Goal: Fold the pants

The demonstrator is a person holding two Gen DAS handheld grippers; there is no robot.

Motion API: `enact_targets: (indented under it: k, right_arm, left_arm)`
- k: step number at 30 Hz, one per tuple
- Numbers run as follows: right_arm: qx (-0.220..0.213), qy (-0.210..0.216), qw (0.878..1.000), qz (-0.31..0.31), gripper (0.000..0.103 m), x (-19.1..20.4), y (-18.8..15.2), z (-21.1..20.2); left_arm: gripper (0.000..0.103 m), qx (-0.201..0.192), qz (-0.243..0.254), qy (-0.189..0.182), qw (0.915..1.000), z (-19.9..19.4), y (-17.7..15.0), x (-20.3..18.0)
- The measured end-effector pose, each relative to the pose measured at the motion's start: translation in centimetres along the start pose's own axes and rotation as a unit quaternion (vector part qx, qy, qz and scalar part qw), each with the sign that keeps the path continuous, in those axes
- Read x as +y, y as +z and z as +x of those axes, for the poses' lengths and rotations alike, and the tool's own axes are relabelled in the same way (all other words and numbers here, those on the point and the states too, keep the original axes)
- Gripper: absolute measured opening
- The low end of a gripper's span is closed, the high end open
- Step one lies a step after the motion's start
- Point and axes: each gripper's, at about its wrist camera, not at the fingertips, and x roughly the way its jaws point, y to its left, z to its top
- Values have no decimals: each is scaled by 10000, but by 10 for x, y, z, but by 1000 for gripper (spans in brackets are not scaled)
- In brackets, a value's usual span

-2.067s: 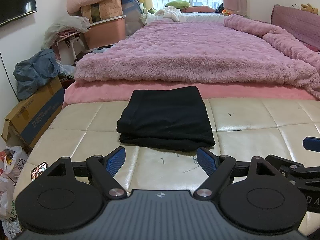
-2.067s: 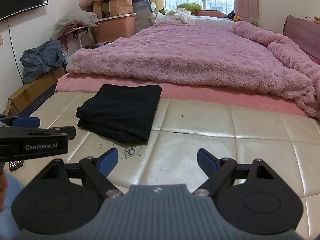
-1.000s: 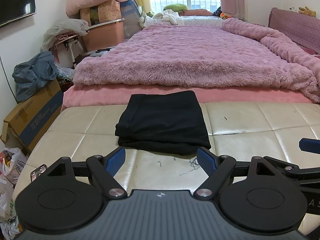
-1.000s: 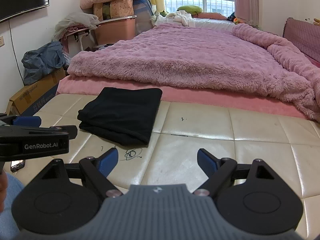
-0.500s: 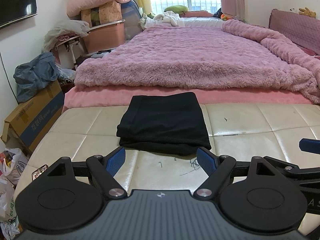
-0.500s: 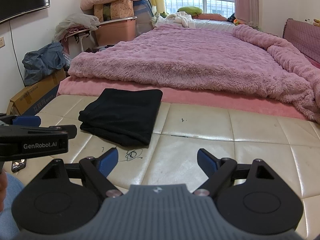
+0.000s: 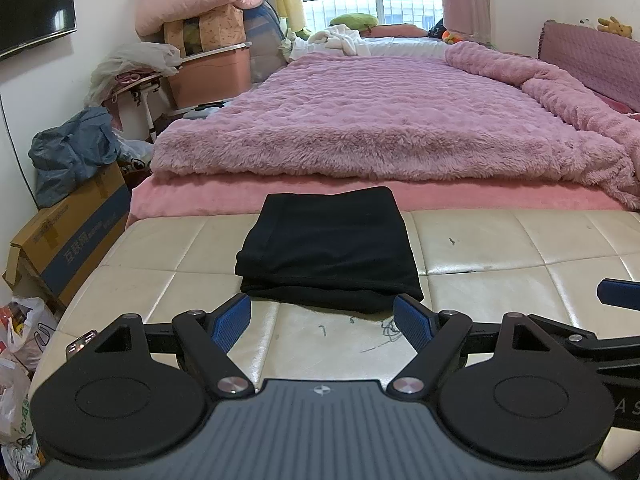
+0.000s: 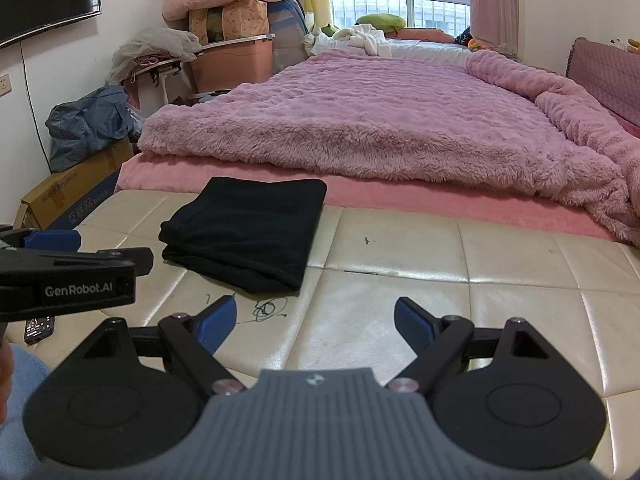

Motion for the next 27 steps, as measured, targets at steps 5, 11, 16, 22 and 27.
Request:
enact_targets:
  k: [5, 11, 16, 22, 27]
  right_arm:
    - [21, 18, 10000, 11, 82, 2, 1, -1]
    - [49, 26, 10000, 35, 82, 1, -1, -2]
    - [47, 28, 10000, 23, 82, 1, -1, -2]
    - [64, 30, 10000, 43, 82, -1, -2, -1]
    - [78, 43, 10000, 21, 82, -2, -2, 0]
  left_arm:
    - [95, 17, -12, 19, 10000, -1, 0, 2]
    - [95, 41, -71, 33, 10000, -1, -2, 3]
    - [95, 34, -67, 41, 10000, 0, -2, 1]
    - [95, 53, -83, 39, 9999, -1, -2, 1]
    - [95, 45, -94, 43, 9999, -1, -2, 0]
